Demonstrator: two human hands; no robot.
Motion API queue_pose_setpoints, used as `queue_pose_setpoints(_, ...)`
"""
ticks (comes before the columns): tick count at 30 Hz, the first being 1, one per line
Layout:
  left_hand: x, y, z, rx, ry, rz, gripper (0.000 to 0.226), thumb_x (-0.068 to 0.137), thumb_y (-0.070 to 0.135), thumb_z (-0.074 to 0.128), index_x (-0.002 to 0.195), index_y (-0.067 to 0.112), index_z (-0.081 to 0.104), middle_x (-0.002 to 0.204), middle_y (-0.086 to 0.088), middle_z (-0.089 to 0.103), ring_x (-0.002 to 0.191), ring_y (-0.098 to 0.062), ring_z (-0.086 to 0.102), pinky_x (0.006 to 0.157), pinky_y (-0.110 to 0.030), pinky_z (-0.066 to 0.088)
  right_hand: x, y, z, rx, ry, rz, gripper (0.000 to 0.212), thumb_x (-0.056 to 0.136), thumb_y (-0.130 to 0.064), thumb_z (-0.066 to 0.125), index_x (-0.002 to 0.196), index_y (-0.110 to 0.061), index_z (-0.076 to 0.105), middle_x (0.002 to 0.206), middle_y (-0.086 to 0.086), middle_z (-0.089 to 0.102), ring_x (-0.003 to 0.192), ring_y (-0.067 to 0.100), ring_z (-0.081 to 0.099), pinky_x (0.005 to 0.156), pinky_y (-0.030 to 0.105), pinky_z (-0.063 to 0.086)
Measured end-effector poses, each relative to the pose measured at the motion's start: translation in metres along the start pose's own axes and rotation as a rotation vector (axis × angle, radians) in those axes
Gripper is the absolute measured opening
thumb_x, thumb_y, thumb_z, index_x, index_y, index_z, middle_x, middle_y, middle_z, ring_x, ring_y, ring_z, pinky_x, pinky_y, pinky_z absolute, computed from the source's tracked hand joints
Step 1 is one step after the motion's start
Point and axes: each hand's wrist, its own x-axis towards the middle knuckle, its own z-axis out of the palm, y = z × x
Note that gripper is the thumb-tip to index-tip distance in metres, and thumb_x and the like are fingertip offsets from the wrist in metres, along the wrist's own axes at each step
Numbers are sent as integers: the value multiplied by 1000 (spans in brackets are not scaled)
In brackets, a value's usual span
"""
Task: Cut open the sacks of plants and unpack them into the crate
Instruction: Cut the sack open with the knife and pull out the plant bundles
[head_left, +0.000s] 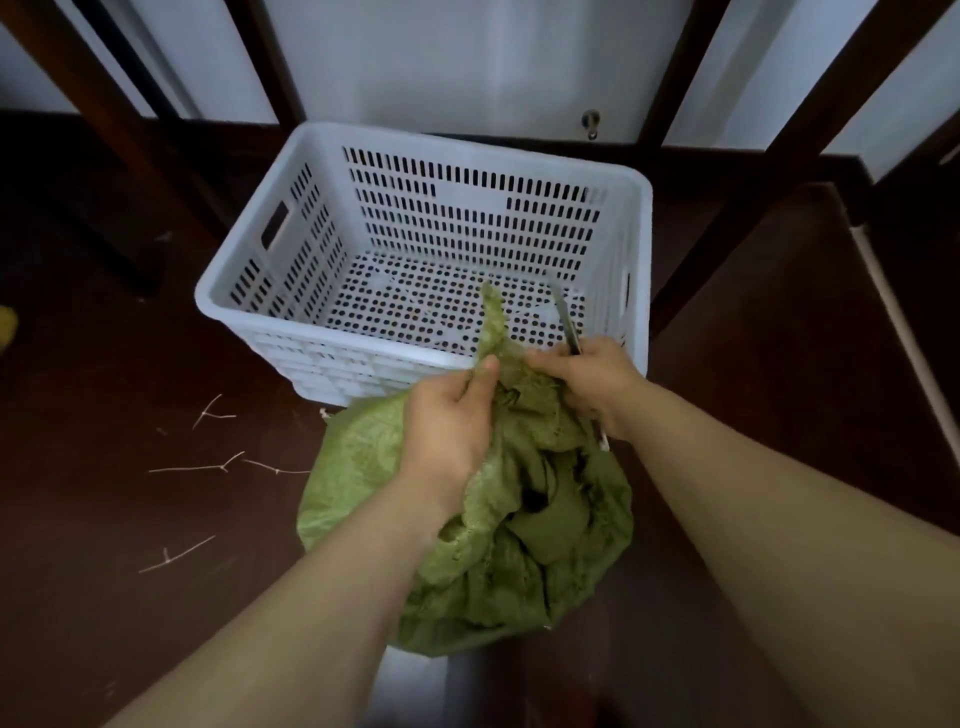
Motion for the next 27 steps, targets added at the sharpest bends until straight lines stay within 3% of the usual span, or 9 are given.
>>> queue_pose_setpoints(2, -13, 6, -14, -118, 59, -116, 37, 93, 37, 56, 89, 4, 71, 87, -12, 73, 87, -29, 69, 89, -41, 54, -25, -2, -4, 157, -79, 140, 35, 77, -36, 76, 91, -11, 56, 57, -1, 41, 34, 7, 30, 32, 17, 23)
queue_pose_setpoints(3, -20, 11, -20, -155, 74, -152, 34, 93, 36, 56, 89, 5, 70, 88, -9, 73, 90, -27, 68, 91, -40, 52, -36, -2, -6, 203, -102, 188, 41, 72, -39, 78, 95, -10, 59, 59, -2, 41, 37, 7, 30, 33, 17, 21)
queue_pose_setpoints(6, -39, 25, -31, -212, 104, -221, 27, 94, 29, 57, 77, 9, 66, 81, -6, 72, 88, -28, 68, 89, -39, 53, -71, -6, -7, 368, -188, 244, 41, 63, -43, 79, 90, -18, 62, 69, -4, 47, 49, 10, 34, 39, 20, 24)
queue_pose_setpoints(10, -48, 37, -45, -207, 258, -302, 34, 92, 41, 56, 85, 8, 63, 100, -18, 69, 95, -37, 65, 93, -49, 50, -105, -28, -20, 656, -206, 329, 32, 87, -35, 45, 88, -7, 60, 74, 5, 54, 58, 14, 40, 50, 26, 29)
queue_pose_setpoints(15, -65, 53, -60, -157, 234, -292, 52, 83, 57, 56, 107, 12, 66, 101, -12, 70, 94, -36, 65, 91, -50, 50, -138, -59, -15, 485, -123, 230, 27, 101, -17, 40, 90, -7, 63, 75, 6, 56, 58, 12, 43, 52, 24, 34)
queue_pose_setpoints(17, -67, 65, -69, -189, 238, -313, 51, 80, 58, 57, 101, 11, 65, 105, -12, 69, 96, -37, 64, 91, -50, 50, -151, -75, -8, 461, -160, 175, 21, 101, -21, 43, 100, -11, 61, 70, 5, 58, 52, 13, 46, 45, 24, 34)
queue_pose_setpoints(20, -62, 87, -86, -287, 279, -340, 32, 92, 41, 56, 78, 12, 54, 101, -16, 66, 103, -41, 62, 92, -52, 50, -163, -97, -3, 442, -182, 145, 26, 100, -33, 45, 114, -17, 60, 56, 3, 54, 37, 9, 37, 34, 17, 23)
queue_pose_setpoints(23, -59, 106, -106, -338, 287, -343, 26, 94, 35, 55, 79, 14, 53, 101, -13, 66, 101, -39, 63, 93, -52, 50, -170, -118, 6, 498, -194, 176, 47, 100, -48, 32, 106, -13, 63, 50, 1, 49, 33, 7, 28, 34, 17, 18)
queue_pose_setpoints(27, -57, 124, -129, -336, 233, -368, 25, 95, 35, 55, 81, 14, 54, 102, -17, 67, 98, -38, 63, 91, -53, 51, -175, -145, 19, 529, -174, 167, 49, 103, -40, 30, 95, -7, 64, 52, -2, 47, 41, 9, 32, 42, 21, 23)
